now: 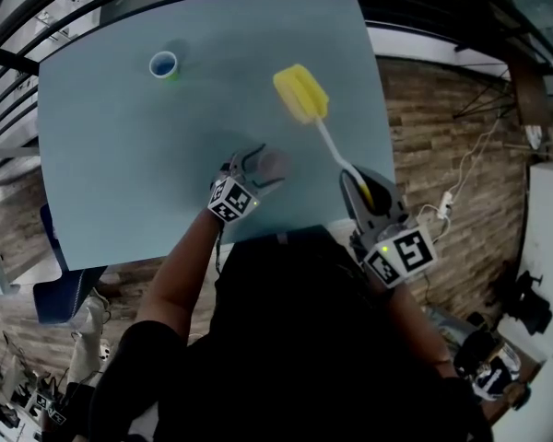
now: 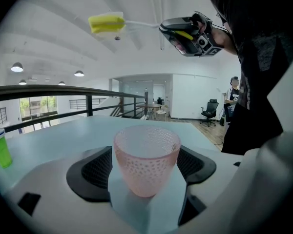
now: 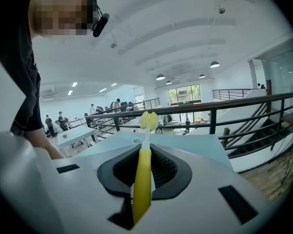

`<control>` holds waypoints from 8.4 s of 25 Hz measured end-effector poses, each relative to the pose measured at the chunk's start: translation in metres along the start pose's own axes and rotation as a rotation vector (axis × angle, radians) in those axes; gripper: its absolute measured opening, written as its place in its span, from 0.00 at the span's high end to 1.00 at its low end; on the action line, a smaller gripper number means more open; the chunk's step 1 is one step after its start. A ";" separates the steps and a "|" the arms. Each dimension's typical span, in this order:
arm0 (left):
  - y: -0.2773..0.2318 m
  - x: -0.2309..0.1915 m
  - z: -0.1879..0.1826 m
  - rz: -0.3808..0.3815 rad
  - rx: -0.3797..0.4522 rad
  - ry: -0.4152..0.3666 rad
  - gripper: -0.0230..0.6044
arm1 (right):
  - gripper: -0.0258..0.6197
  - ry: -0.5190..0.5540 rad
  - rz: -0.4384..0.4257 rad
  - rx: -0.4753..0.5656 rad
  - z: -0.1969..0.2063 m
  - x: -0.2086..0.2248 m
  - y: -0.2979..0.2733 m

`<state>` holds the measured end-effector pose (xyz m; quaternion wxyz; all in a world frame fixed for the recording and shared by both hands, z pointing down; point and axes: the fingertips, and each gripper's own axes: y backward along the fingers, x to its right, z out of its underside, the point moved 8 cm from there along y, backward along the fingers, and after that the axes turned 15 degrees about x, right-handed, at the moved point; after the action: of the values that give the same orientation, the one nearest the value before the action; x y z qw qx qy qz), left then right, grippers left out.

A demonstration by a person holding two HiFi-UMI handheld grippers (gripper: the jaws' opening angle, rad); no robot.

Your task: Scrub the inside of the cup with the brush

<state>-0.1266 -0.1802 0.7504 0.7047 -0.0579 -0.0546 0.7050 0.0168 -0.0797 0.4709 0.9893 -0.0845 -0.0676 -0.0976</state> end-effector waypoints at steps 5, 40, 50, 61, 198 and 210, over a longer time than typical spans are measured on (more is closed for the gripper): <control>-0.008 -0.002 0.005 0.017 -0.034 -0.009 0.34 | 0.90 -0.005 0.006 -0.003 0.001 0.001 0.001; -0.006 -0.012 0.001 0.009 -0.206 0.018 0.38 | 0.90 -0.003 0.003 0.025 -0.004 -0.002 0.013; 0.026 -0.022 -0.050 -0.081 -0.257 -0.040 0.39 | 0.90 0.052 -0.081 0.025 -0.009 0.000 0.021; 0.059 -0.038 -0.144 -0.231 -0.237 -0.136 0.39 | 0.90 0.204 -0.302 -0.014 -0.040 0.021 0.014; -0.077 0.070 -0.297 -0.036 -0.456 -0.301 0.39 | 0.90 0.723 -1.095 -0.387 -0.079 0.167 0.057; -0.071 0.064 -0.279 -0.080 -0.481 -0.267 0.39 | 0.90 0.706 -1.127 -0.377 -0.076 0.167 0.061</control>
<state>-0.0120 -0.1176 0.4858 0.6847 -0.1279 -0.3148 0.6448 0.2001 -0.0646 0.4122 0.7189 -0.1700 0.2430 -0.6286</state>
